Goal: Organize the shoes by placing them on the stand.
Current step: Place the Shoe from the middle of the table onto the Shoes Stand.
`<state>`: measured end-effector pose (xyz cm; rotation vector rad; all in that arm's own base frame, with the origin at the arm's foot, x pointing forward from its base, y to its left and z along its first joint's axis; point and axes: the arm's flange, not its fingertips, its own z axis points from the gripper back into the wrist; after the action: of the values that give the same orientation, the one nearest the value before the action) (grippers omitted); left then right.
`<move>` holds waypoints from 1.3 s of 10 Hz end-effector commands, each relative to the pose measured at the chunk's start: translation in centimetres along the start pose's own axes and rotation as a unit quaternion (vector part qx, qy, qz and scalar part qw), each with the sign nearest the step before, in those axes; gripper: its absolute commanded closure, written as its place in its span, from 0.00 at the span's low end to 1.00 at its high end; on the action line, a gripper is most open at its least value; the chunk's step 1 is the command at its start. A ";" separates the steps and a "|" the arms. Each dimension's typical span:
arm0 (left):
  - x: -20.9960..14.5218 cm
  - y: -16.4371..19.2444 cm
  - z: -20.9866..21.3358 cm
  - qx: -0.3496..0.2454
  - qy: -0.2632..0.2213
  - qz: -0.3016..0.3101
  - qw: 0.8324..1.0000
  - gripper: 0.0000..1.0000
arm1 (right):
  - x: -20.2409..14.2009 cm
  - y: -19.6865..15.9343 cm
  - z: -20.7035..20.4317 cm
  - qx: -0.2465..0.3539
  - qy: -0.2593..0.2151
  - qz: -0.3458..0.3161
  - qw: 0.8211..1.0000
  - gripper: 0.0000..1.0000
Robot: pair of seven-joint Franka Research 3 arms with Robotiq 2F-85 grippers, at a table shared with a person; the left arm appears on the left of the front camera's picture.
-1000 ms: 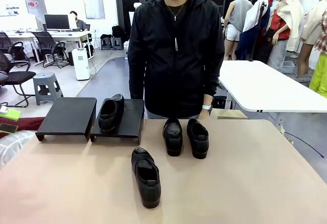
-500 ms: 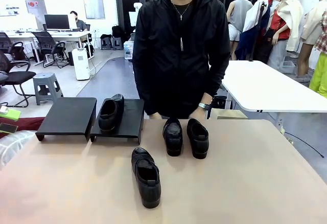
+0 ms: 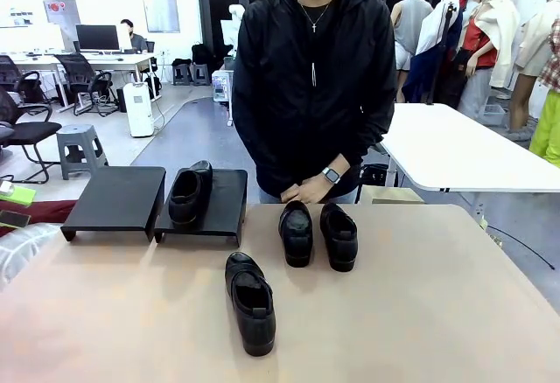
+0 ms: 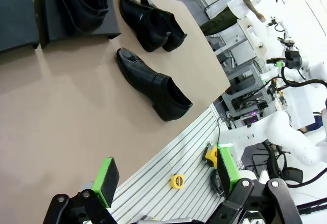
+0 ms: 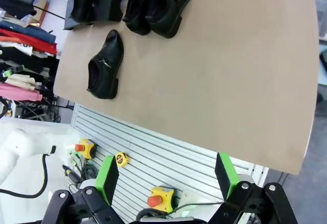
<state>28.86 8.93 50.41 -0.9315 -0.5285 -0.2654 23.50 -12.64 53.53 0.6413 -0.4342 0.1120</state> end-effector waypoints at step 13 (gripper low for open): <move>0.9 -16.4 -31.1 0.370 0.224 0.080 0.898 0.00 | 0.0 0.2 0.1 0.006 -0.003 0.004 1.000 0.00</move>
<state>27.92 -25.39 46.69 -0.1642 -0.1910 -0.1744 23.48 -12.57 53.56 0.6389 -0.4321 0.1124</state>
